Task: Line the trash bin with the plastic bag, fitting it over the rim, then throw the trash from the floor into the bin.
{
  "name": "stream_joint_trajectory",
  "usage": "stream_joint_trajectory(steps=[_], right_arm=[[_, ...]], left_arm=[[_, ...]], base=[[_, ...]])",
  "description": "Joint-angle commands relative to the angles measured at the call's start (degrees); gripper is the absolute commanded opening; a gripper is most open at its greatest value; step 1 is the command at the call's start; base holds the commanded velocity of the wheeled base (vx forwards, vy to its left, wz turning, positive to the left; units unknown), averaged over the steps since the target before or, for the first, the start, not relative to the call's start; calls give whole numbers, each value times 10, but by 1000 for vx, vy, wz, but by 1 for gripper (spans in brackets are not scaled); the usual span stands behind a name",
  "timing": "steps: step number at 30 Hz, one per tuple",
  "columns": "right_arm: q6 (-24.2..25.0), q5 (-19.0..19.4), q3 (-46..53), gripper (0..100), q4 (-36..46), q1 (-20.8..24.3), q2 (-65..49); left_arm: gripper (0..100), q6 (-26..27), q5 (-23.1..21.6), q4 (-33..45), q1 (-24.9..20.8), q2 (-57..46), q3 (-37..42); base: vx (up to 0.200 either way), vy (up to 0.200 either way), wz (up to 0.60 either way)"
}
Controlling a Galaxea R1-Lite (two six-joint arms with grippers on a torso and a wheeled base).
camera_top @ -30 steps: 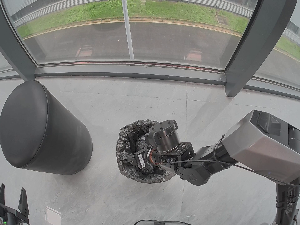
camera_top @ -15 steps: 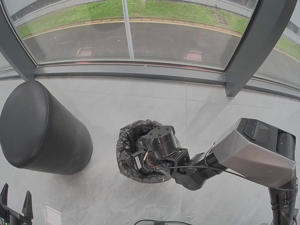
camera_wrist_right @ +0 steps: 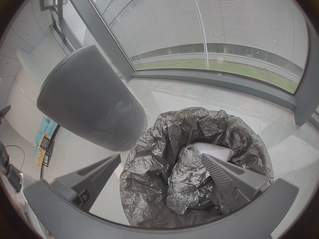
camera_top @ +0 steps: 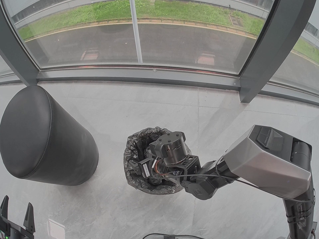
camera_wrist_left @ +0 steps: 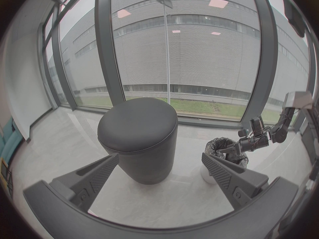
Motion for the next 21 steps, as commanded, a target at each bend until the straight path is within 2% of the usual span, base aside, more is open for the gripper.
stream_joint_trajectory(steps=[1, 9, 12, 15, 21], right_arm=[[0, 0, -9, 100, 0, -1, 4], [1, 0, -11, 100, 10, 0, 1], [1, 0, -11, 100, 10, 0, -1], [0, -1, -14, 100, 10, 0, 0], [0, -2, -21, 100, 10, -1, 4]], left_arm=[[100, -32, -8, 1, 0, 1, 10], [100, -25, -19, 5, 0, 1, 10], [100, -11, -25, 7, 0, 1, 10], [100, 24, -57, 12, 0, 1, 10], [100, 36, -56, 12, 0, 1, 10]], base=[[0, 0, 0], [0, 0, 0], [0, 0, 0], [0, 0, 0], [0, 0, 0]])
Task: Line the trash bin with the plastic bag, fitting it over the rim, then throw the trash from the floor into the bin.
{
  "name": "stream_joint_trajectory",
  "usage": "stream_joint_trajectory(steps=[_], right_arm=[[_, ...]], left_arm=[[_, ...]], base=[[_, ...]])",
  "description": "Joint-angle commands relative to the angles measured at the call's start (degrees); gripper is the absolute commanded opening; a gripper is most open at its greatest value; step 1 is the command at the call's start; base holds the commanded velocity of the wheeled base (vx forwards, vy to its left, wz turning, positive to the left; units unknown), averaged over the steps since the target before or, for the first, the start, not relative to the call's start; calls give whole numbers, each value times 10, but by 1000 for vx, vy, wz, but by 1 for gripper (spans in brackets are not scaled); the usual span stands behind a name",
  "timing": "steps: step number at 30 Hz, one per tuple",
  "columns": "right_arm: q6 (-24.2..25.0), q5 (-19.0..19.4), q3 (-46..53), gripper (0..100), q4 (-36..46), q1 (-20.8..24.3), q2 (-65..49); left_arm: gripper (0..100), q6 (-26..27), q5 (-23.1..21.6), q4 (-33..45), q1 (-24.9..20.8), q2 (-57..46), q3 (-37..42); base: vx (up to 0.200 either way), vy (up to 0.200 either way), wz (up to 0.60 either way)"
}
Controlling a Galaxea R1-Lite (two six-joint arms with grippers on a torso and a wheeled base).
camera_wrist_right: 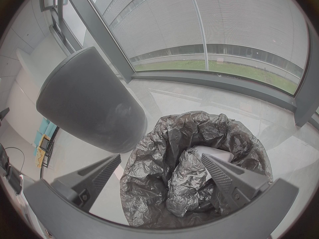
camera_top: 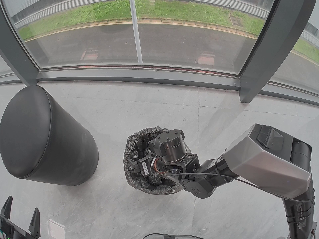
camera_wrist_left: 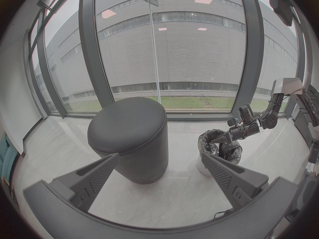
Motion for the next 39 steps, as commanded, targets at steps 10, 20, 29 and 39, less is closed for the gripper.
stream_joint_trajectory(steps=[10, 20, 29, 39], right_arm=[[0, -2, -8, 100, 0, -1, 1], [-1, -2, -42, 100, 3, -1, 36], [-1, -2, -100, 100, 34, -2, 87], [-1, -4, -113, 100, 39, -26, 112]], left_arm=[[100, -34, 17, -4, 0, 1, 10], [100, -31, -13, 25, -2, 1, 10], [100, -41, -11, 25, -2, 1, 10], [100, -36, -12, 25, -2, 1, 10]], base=[[0, 0, 0], [0, 0, 0], [0, 0, 0], [0, 0, 0]])
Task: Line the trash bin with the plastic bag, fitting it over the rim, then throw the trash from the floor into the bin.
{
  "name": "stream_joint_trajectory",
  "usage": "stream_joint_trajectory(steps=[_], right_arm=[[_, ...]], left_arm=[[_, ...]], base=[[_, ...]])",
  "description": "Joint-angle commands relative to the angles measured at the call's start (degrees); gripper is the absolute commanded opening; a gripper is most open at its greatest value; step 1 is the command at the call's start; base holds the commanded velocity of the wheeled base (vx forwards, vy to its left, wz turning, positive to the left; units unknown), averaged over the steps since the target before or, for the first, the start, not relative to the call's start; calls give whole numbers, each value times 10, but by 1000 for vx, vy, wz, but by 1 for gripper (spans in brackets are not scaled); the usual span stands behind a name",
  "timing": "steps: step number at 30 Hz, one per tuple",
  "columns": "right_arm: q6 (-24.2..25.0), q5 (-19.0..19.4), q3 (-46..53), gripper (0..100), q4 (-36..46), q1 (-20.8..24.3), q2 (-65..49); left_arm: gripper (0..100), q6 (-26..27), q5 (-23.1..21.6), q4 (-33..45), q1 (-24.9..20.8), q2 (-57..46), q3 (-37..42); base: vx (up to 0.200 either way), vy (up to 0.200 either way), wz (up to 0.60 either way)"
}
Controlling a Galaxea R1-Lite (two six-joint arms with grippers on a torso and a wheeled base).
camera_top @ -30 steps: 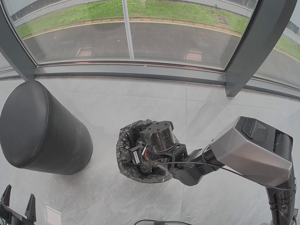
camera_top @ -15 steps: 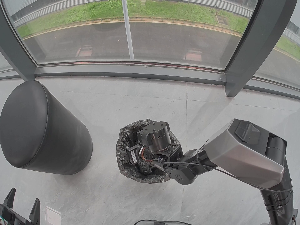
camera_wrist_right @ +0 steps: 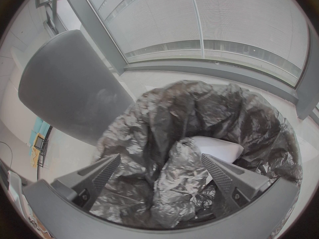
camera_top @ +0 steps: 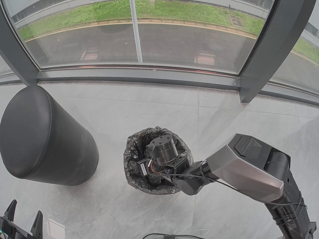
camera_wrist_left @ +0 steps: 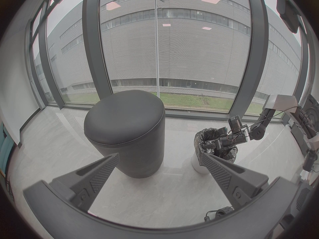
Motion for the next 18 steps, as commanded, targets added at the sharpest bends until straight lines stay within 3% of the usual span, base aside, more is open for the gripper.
stream_joint_trajectory(steps=[1, 18], right_arm=[[0, -1, -6, 100, 0, -14, 19], [5, -3, -109, 100, 20, -31, 98]], left_arm=[[100, 0, 0, -1, 0, 1, 10], [100, 0, 0, -1, 0, 1, 10]], base=[[0, 0, 0], [0, 0, 0]])
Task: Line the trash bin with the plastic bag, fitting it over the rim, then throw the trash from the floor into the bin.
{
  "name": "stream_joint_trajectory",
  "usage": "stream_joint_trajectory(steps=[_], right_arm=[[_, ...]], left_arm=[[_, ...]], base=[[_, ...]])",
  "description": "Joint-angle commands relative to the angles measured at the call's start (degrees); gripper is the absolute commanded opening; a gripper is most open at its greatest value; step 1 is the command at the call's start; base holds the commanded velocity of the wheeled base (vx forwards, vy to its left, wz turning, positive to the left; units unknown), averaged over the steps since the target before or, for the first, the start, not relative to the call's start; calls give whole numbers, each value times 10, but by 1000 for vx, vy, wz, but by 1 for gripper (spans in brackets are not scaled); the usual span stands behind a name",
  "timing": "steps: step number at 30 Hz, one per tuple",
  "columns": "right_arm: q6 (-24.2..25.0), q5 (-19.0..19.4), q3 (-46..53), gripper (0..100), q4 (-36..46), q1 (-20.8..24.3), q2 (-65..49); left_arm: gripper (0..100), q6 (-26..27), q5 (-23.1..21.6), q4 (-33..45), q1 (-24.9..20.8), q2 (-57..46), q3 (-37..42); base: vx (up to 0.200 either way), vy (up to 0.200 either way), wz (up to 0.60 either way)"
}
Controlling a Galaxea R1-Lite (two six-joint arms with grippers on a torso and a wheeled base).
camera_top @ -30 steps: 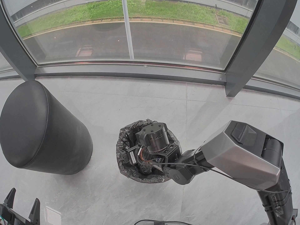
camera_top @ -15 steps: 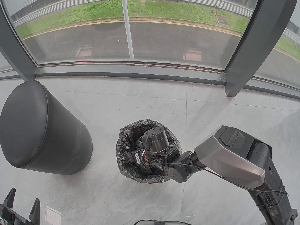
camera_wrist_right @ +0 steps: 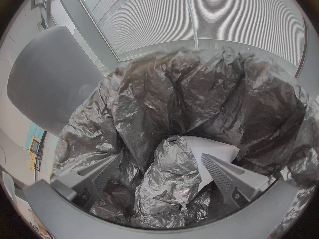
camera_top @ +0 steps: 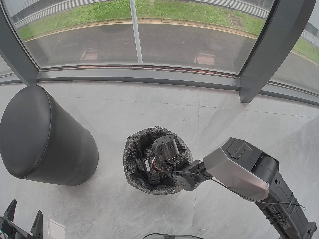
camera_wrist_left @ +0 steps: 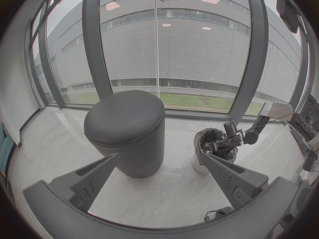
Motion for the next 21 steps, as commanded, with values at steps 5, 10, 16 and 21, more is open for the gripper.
stream_joint_trajectory(steps=[5, 10, 16, 21], right_arm=[[0, -1, -30, 100, 13, 0, 29], [0, -4, -64, 100, 39, -5, 42], [0, -10, -82, 100, 50, -7, 51], [0, -10, -82, 100, 52, -7, 51]], left_arm=[[100, 0, 0, 0, 0, 1, 10], [100, 0, 0, 0, 0, 1, 10], [100, 0, 0, 0, 0, 1, 10], [100, 0, 0, 0, 0, 1, 10]], base=[[0, 0, 0], [0, 0, 0], [0, 0, 0], [0, 0, 0]])
